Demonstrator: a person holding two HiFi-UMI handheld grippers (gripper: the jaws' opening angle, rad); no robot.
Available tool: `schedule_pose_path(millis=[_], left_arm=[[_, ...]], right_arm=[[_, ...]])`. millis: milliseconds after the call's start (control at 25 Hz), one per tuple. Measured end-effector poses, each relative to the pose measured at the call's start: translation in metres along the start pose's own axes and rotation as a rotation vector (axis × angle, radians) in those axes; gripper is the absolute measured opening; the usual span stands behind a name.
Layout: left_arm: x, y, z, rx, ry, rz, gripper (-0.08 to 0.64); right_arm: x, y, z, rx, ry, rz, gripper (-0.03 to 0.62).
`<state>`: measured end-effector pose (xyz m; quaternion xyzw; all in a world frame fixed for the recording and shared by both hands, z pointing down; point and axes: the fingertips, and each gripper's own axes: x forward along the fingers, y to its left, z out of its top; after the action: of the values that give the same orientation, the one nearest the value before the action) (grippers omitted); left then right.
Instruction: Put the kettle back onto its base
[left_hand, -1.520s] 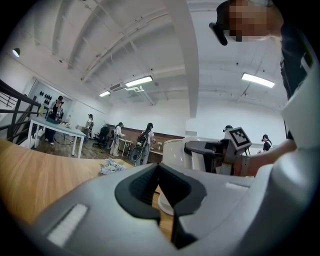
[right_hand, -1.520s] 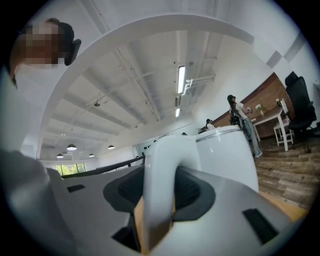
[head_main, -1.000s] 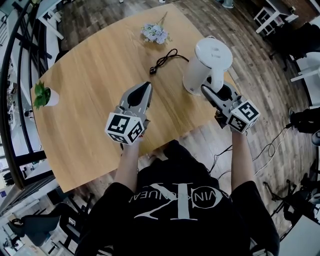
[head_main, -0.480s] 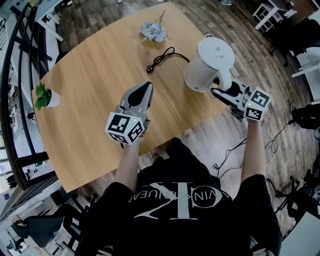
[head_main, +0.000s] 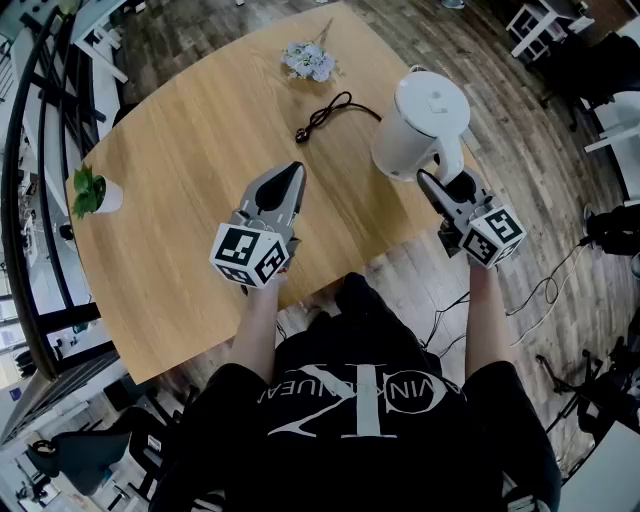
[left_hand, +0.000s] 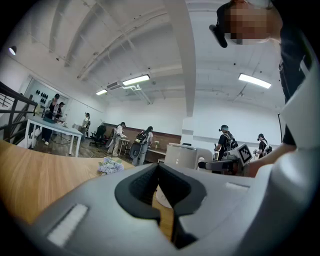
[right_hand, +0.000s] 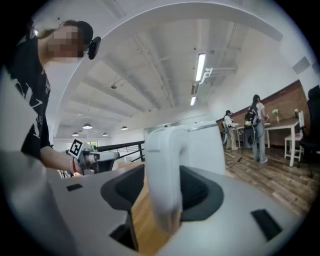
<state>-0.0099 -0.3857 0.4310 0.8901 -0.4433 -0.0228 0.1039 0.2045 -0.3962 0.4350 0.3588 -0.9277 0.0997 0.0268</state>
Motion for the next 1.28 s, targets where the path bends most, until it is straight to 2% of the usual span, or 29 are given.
schedule_pose_path(millis=[120, 360, 480, 640, 720, 800, 880, 960, 1160, 1280], left_arm=[[0.000, -0.001, 0.001, -0.002, 0.000, -0.006, 0.012], [0.000, -0.005, -0.001, 0.004, 0.007, -0.026, 0.012], [-0.003, -0.006, -0.002, 0.007, 0.010, -0.031, 0.012], [-0.008, -0.009, -0.002, 0.017, 0.003, -0.038, 0.011], [-0.009, -0.010, 0.000, 0.023, -0.002, -0.045, 0.011], [-0.010, -0.014, 0.002, 0.026, -0.006, -0.054, 0.012], [-0.011, -0.018, 0.004, 0.031, -0.012, -0.066, 0.011], [-0.014, -0.024, 0.006, 0.040, -0.016, -0.077, 0.012], [-0.021, -0.035, 0.007, 0.071, -0.017, -0.097, 0.012], [-0.026, -0.039, 0.010, 0.081, -0.025, -0.103, 0.011]], right_arm=[[-0.002, -0.001, -0.003, 0.019, -0.023, -0.053, 0.223], [-0.013, -0.002, -0.006, 0.048, -0.033, -0.133, 0.264], [-0.019, 0.001, -0.007, 0.026, -0.020, -0.192, 0.281], [-0.033, 0.004, -0.008, -0.037, 0.010, -0.329, 0.281], [-0.039, 0.007, -0.008, -0.056, 0.021, -0.368, 0.281], [-0.046, 0.012, -0.004, -0.054, 0.008, -0.394, 0.260], [-0.054, 0.016, 0.002, -0.043, -0.015, -0.433, 0.191], [-0.060, 0.021, 0.005, -0.039, -0.025, -0.466, 0.163], [-0.069, 0.043, 0.015, -0.032, -0.064, -0.479, 0.067], [-0.069, 0.054, 0.020, -0.032, -0.083, -0.479, 0.064]])
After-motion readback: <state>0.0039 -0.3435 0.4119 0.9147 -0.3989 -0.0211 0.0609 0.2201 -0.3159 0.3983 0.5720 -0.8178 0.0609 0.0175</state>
